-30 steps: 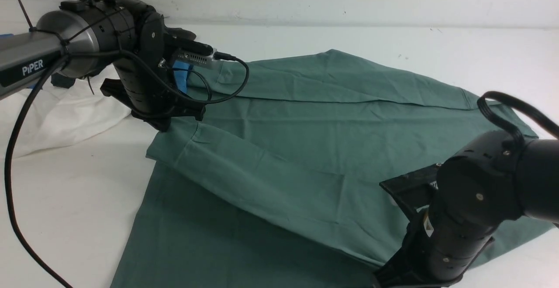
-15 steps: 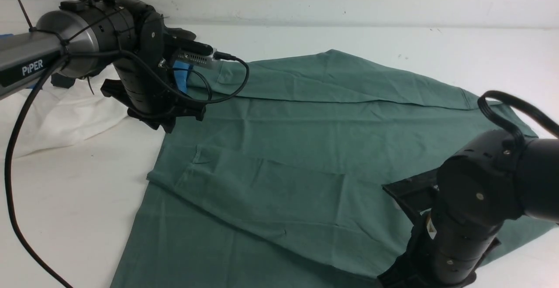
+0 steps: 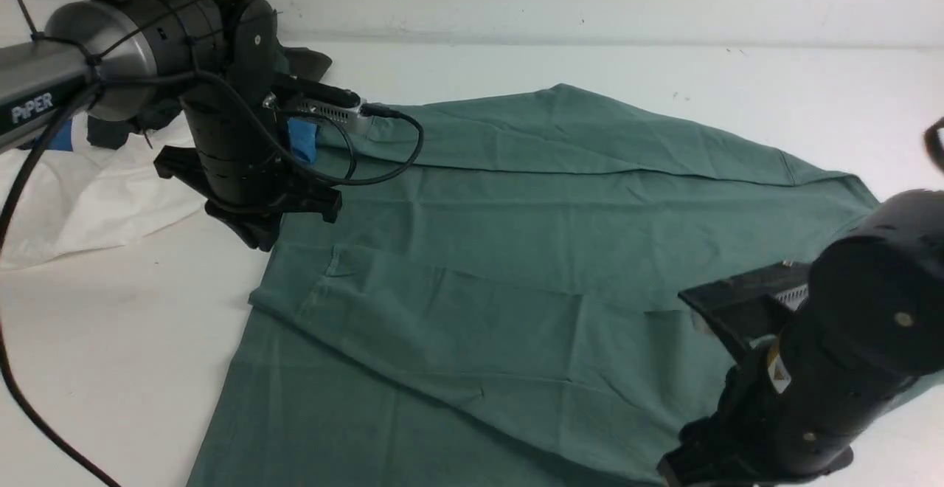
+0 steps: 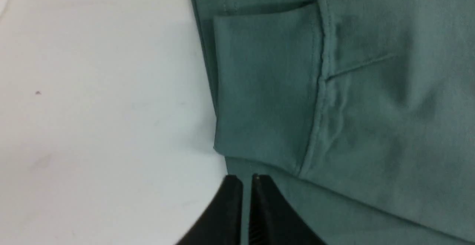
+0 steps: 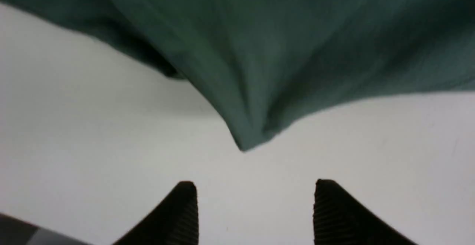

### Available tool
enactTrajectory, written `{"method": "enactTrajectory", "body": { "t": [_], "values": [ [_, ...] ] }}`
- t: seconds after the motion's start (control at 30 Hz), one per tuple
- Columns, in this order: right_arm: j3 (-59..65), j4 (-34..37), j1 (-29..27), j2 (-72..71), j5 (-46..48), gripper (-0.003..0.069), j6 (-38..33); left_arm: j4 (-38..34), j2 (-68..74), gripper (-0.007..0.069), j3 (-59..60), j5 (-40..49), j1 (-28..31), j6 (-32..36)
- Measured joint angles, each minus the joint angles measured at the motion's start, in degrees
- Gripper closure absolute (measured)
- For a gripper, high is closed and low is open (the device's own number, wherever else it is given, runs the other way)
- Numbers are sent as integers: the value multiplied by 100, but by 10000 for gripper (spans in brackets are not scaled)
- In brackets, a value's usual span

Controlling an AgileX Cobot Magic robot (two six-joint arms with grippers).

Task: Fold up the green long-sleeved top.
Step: Use the left arm to clamp the cuff farthest from it

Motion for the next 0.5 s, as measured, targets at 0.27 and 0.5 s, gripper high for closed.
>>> {"method": "enactTrajectory", "body": {
  "t": [0.27, 0.5],
  "values": [
    [-286, 37, -495, 477, -568, 498, -161, -876, -1363, 629, 2117, -646, 0, 93],
    [-550, 221, -562, 1413, -685, 635, -755, -1699, -2687, 629, 3738, -1242, 0, 386]
  ]
}}
